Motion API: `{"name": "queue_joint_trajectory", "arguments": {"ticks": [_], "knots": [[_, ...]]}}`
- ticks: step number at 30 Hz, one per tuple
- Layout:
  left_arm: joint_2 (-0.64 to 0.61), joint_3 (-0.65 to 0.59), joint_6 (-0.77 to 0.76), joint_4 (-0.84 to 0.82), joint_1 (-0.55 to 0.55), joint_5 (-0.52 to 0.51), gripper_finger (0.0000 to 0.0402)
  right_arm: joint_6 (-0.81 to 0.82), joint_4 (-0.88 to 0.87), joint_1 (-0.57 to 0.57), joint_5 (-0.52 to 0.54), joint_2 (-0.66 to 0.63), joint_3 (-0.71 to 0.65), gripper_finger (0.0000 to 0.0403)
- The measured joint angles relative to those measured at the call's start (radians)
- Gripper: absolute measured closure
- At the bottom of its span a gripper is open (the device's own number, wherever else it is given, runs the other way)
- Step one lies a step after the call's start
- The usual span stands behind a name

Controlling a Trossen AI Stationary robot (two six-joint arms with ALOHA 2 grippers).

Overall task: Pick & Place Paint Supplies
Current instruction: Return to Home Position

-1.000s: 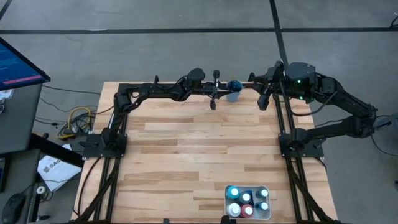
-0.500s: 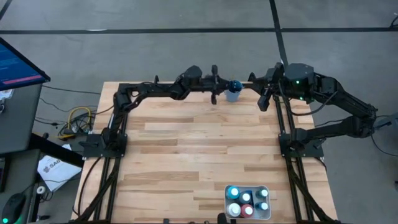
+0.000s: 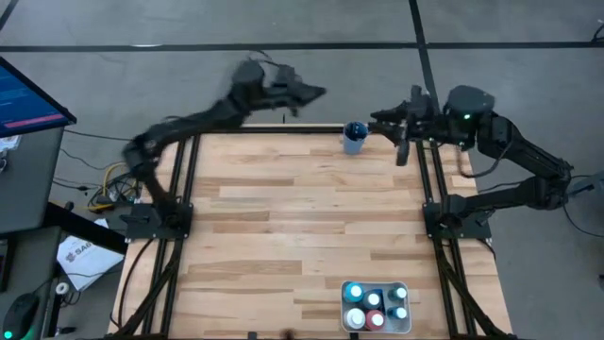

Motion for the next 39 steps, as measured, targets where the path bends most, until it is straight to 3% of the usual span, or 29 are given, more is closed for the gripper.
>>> {"name": "queue_joint_trajectory", "arguments": {"ticks": [3,6,12,19,24,30,35,39], "knots": [[-0.175,0.0,0.296,-0.326,0.001,-0.217,0.04,0.053,0.183,-0.025,-0.229,0.0,0.0,0.0308],[-0.33,0.0,0.495,-0.476,0.002,-0.384,0.0401,0.066,0.262,-0.068,-0.378,-0.021,0.0,0.0326],[-0.587,0.0,0.694,-0.639,0.001,-0.504,0.0401,-0.023,0.169,-0.179,-0.42,-0.108,-0.002,0.0395],[-0.821,0.0,0.795,-0.937,-0.023,-0.788,0.0401,-0.012,0.051,-0.279,-0.421,-0.216,0.0,0.0401],[-0.913,0.0,0.845,-1.051,-0.067,-0.916,0.0401,-0.023,0.072,-0.322,-0.42,-0.279,-0.091,0.0402],[-1.023,-0.153,0.827,-1.047,-0.112,-1.011,0.0401,0.091,0.261,-0.376,-0.419,-0.379,-0.339,0.0402],[-1.107,-0.419,0.791,-0.881,-0.16,-1.014,0.0401,0.228,0.455,-0.4,-0.423,-0.43,-0.536,0.0403],[-1.145,-0.611,0.791,-0.715,-0.216,-1.016,0.0401,0.271,0.47,-0.44,-0.419,-0.461,-0.62,0.0403]]}}
